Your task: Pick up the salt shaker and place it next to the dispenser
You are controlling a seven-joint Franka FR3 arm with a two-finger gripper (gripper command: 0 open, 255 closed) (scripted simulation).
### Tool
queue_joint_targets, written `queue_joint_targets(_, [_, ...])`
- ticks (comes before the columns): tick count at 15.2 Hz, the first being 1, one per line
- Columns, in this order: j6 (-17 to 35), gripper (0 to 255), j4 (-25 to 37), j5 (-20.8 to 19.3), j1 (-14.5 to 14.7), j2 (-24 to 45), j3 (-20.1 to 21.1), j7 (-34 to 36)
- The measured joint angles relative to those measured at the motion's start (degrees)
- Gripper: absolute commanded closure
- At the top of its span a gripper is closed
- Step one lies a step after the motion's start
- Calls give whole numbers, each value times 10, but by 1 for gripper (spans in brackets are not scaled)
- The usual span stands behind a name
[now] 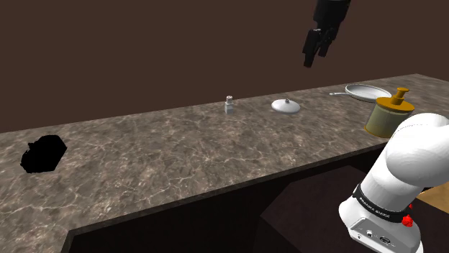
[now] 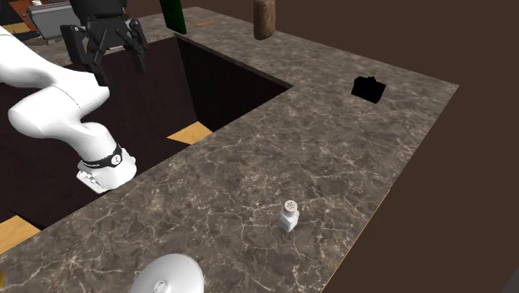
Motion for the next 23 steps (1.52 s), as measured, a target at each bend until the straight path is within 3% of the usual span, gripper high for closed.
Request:
queue_joint_targets(3, [23,0,-7,2,-1,14,4,11])
queue_joint_targets(12, [199,0,-33,-2,-19,143,21,76])
queue_joint_targets(23, [380,0,32,-42,-48,365,45,173])
